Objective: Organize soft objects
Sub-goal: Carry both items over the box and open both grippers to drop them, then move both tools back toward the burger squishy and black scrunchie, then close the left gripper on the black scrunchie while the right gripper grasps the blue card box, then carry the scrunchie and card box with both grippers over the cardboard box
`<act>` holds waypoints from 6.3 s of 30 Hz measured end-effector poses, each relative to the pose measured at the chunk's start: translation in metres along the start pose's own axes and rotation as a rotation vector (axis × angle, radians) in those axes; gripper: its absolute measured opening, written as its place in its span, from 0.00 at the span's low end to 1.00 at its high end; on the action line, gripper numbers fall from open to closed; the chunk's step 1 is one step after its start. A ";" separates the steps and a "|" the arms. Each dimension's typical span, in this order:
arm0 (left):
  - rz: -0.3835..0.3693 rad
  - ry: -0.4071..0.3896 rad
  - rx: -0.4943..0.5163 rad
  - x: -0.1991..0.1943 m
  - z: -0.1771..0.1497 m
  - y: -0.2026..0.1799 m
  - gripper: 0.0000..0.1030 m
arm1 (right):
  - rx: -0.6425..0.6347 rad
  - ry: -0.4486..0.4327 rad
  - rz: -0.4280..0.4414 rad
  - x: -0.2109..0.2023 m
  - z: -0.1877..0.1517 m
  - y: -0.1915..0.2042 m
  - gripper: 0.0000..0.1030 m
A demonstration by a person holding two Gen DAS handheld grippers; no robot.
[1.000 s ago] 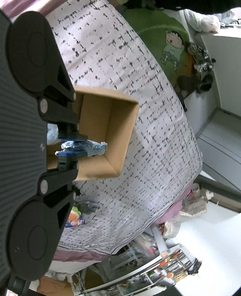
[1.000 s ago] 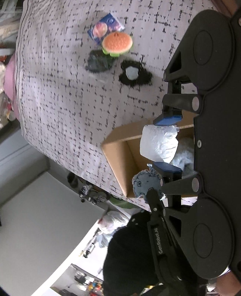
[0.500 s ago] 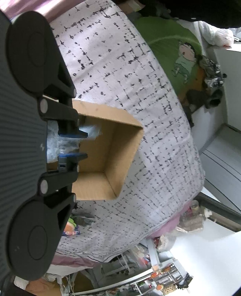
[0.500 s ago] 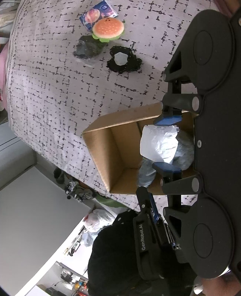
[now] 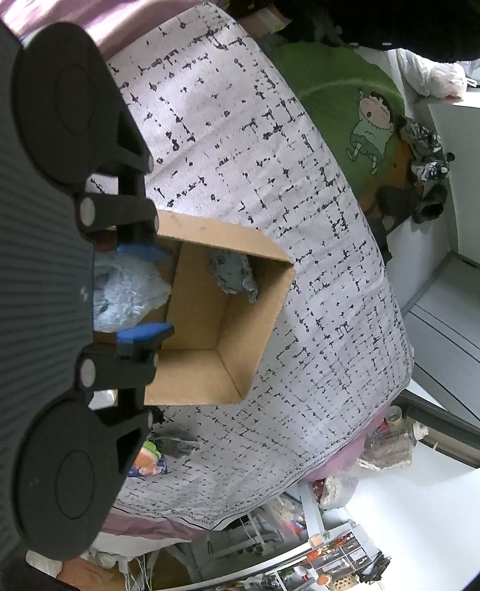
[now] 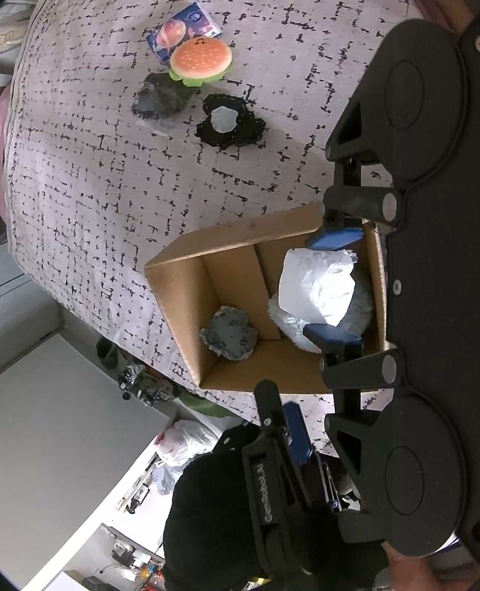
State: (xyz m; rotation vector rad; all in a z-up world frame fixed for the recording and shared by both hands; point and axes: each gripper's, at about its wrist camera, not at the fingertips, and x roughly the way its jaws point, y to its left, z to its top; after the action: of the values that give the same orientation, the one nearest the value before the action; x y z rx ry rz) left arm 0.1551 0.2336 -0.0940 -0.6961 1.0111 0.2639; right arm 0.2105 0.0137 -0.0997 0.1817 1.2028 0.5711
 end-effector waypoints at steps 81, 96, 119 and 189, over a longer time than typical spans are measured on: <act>0.049 0.050 0.257 0.112 -0.056 -0.220 0.87 | 0.283 -0.117 0.016 -0.016 0.076 -0.268 0.83; 0.102 0.134 0.276 0.168 -0.068 -0.217 0.65 | 0.271 -0.075 0.017 0.017 0.084 -0.279 0.71; 0.070 0.088 0.276 0.160 -0.070 -0.203 0.19 | 0.196 -0.132 -0.071 -0.001 0.070 -0.272 0.20; -0.099 -0.063 0.198 0.040 -0.045 -0.148 0.19 | 0.006 -0.277 -0.175 -0.049 0.065 -0.191 0.21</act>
State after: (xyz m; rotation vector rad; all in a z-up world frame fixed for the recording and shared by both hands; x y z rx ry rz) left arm 0.2208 0.0881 -0.0822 -0.5529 0.9258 0.0967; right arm 0.3192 -0.1617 -0.1173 0.1530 0.9402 0.3750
